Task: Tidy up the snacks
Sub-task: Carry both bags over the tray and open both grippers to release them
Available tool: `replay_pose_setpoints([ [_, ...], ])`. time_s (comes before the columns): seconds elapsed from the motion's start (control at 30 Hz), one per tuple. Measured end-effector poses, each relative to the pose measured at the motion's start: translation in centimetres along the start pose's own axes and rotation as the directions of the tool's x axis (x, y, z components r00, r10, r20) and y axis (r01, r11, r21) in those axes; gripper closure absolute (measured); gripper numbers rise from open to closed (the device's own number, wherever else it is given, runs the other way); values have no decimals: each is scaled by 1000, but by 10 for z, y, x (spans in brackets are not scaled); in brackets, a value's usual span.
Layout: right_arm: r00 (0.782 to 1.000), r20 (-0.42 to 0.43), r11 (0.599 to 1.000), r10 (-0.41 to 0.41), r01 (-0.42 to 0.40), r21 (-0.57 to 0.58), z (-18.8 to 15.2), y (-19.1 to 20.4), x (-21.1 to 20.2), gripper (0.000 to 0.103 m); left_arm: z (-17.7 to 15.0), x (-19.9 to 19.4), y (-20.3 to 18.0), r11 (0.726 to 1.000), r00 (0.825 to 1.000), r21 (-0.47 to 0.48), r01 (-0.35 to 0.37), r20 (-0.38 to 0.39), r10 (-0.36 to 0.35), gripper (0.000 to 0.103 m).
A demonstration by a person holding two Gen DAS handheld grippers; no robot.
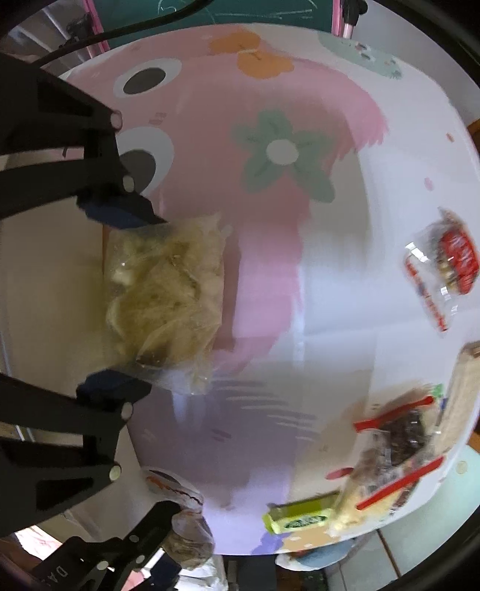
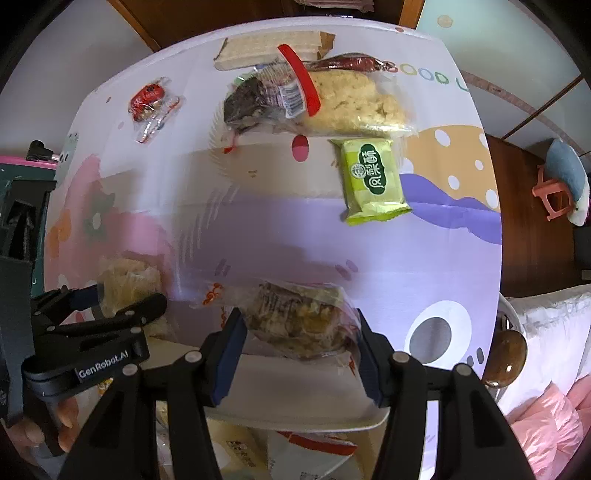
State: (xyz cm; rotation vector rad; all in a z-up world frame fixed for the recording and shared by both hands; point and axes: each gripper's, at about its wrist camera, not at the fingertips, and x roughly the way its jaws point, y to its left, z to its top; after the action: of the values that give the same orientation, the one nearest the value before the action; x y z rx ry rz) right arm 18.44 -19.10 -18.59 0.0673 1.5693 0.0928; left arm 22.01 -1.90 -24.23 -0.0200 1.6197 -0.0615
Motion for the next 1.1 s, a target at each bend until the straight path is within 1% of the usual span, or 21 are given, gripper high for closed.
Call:
replay_pose_setpoints([
  [0.2,999,43,1000,1,-2,5,-3,-4,-17,47,-2,-31,15,999,994,-35,-5,106,9,46],
  [0.3,997,83,1000,6,-7,13,-5,-4,-31,47,-6,-61,19,999,982,-54,-5,186,15,47],
  [0.33,995,101,1000,8,-10,20,-6,-5,-37,47,-12,-71,22,998,977,-56,-8,211,19,47],
  [0.4,991,137,999,11,-15,29,-8,-6,-48,48,-18,-90,26,998,966,-58,-5,258,20,47],
  [0.5,981,193,999,12,-22,46,-12,-8,-67,47,-28,-124,27,999,941,-51,1,338,16,47],
  [0.53,977,213,998,13,-25,52,-13,-9,-74,48,-27,-130,36,999,934,-46,1,357,15,47],
  [0.67,963,270,997,23,-44,70,-19,-9,-99,47,-45,-165,35,1000,902,-26,7,433,5,47],
  [0.8,948,316,997,40,-61,56,-31,-2,-120,47,-64,-193,31,1000,873,5,13,488,-14,47],
  [0.9,936,345,996,63,-79,32,-46,3,-138,47,-85,-206,25,999,857,36,18,514,-34,47],
  [1.03,919,386,996,86,-88,-12,-72,10,-163,47,-114,-223,20,998,838,70,5,544,-42,47],
  [1.1,910,402,995,99,-93,-34,-87,12,-174,47,-130,-229,19,997,832,80,2,553,-46,47],
])
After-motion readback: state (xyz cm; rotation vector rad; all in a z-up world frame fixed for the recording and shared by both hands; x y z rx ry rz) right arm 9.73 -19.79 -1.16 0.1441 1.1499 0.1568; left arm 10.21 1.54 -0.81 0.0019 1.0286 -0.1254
